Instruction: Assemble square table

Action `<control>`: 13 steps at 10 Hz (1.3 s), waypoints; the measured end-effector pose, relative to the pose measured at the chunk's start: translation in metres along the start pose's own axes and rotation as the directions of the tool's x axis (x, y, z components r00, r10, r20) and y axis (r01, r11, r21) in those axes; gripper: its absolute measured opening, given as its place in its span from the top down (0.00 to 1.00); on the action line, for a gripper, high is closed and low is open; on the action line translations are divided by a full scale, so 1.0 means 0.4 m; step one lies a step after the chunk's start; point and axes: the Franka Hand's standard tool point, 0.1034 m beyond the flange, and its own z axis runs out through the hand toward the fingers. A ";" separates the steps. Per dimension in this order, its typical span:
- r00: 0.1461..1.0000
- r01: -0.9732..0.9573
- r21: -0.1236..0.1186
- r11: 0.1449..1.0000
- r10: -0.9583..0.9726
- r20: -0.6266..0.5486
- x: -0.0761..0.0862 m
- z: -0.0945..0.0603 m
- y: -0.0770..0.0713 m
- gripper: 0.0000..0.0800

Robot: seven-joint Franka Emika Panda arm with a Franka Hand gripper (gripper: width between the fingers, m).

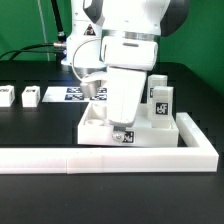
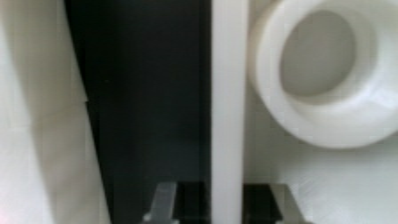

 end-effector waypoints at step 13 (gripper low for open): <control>0.897 0.441 0.005 0.898 -0.441 0.038 0.030 -0.007 0.014 0.92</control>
Offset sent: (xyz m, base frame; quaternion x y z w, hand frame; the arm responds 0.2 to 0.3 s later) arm 0.0000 0.0000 0.0000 0.0000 0.0000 -0.0650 0.9979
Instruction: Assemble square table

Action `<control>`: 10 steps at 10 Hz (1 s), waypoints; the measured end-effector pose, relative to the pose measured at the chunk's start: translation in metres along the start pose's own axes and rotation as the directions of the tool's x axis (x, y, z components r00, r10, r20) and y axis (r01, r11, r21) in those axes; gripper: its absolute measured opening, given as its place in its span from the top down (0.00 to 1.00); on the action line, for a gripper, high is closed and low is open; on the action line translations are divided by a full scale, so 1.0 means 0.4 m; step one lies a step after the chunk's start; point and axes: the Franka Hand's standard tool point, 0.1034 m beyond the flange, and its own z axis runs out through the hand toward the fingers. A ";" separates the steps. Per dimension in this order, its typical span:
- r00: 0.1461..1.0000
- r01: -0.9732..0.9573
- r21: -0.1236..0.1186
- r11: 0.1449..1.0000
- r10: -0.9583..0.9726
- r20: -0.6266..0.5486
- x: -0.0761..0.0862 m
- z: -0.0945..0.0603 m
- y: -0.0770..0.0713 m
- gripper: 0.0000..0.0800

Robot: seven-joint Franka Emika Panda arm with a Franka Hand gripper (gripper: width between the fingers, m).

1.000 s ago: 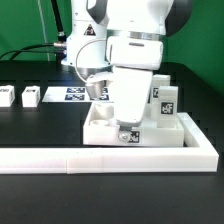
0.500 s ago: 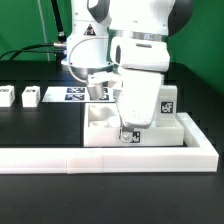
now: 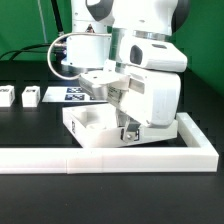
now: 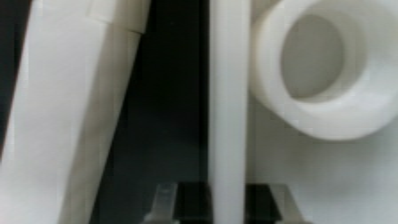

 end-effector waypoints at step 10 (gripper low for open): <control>0.809 0.583 0.097 0.807 -0.588 0.024 0.022 0.006 -0.024 0.92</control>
Offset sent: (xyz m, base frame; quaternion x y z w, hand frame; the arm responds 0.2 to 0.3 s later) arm 0.0000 0.0000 0.0000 0.0000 0.0000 -0.2571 0.9664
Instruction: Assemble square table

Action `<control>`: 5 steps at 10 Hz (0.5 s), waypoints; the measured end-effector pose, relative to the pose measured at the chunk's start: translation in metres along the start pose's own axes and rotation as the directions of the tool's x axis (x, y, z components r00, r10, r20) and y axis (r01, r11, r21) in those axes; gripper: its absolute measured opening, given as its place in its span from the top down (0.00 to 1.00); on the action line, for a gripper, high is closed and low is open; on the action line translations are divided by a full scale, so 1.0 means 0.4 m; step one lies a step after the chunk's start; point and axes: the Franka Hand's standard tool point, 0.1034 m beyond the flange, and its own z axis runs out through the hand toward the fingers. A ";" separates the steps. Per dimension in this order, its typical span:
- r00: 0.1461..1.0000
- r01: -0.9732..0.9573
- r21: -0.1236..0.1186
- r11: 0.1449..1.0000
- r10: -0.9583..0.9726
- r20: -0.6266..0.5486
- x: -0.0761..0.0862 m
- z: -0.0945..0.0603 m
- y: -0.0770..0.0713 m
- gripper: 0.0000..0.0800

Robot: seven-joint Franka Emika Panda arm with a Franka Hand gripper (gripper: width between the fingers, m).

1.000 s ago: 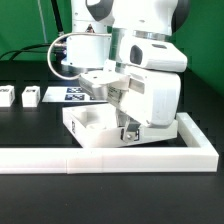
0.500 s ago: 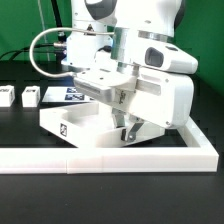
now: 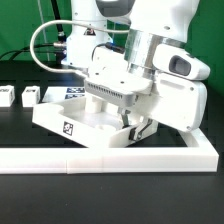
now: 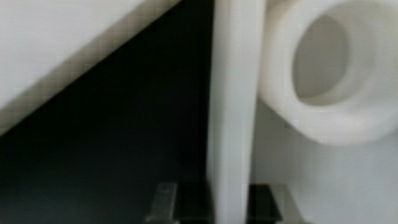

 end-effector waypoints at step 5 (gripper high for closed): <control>0.987 0.160 0.010 0.987 -0.160 -0.001 -0.001 0.018 -0.031 0.92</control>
Offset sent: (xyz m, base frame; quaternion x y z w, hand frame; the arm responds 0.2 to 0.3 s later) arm 0.0000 0.0000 0.0000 -0.0650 0.0000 0.0000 0.9979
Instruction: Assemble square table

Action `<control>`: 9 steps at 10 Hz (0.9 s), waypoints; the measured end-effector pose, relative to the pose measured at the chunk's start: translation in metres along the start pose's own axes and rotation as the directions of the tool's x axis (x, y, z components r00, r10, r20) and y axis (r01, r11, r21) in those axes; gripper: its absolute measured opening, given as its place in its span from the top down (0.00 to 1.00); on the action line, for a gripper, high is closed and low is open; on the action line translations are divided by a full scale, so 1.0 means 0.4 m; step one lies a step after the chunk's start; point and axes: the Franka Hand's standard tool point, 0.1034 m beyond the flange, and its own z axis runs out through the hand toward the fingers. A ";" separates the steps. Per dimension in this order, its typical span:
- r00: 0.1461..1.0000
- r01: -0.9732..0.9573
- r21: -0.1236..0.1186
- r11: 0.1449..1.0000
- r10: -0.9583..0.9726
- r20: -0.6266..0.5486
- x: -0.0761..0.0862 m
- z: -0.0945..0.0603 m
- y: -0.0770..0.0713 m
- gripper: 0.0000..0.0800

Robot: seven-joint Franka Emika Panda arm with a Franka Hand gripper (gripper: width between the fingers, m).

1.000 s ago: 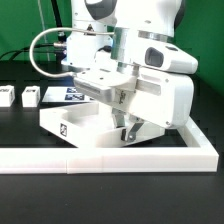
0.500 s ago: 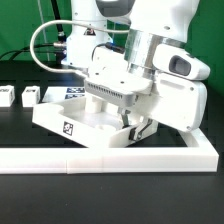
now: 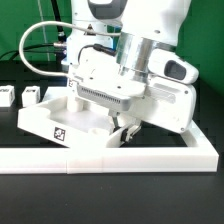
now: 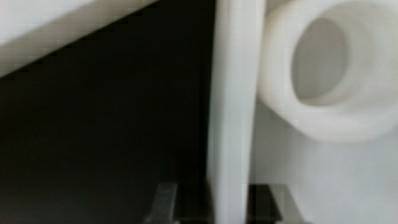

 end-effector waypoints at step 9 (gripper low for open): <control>0.991 0.118 -0.161 0.980 -0.107 0.075 0.000 0.003 -0.040 0.92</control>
Offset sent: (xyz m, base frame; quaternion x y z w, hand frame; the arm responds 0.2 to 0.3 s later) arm 0.0000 0.0000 0.0000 -0.1296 0.0000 0.0000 0.9916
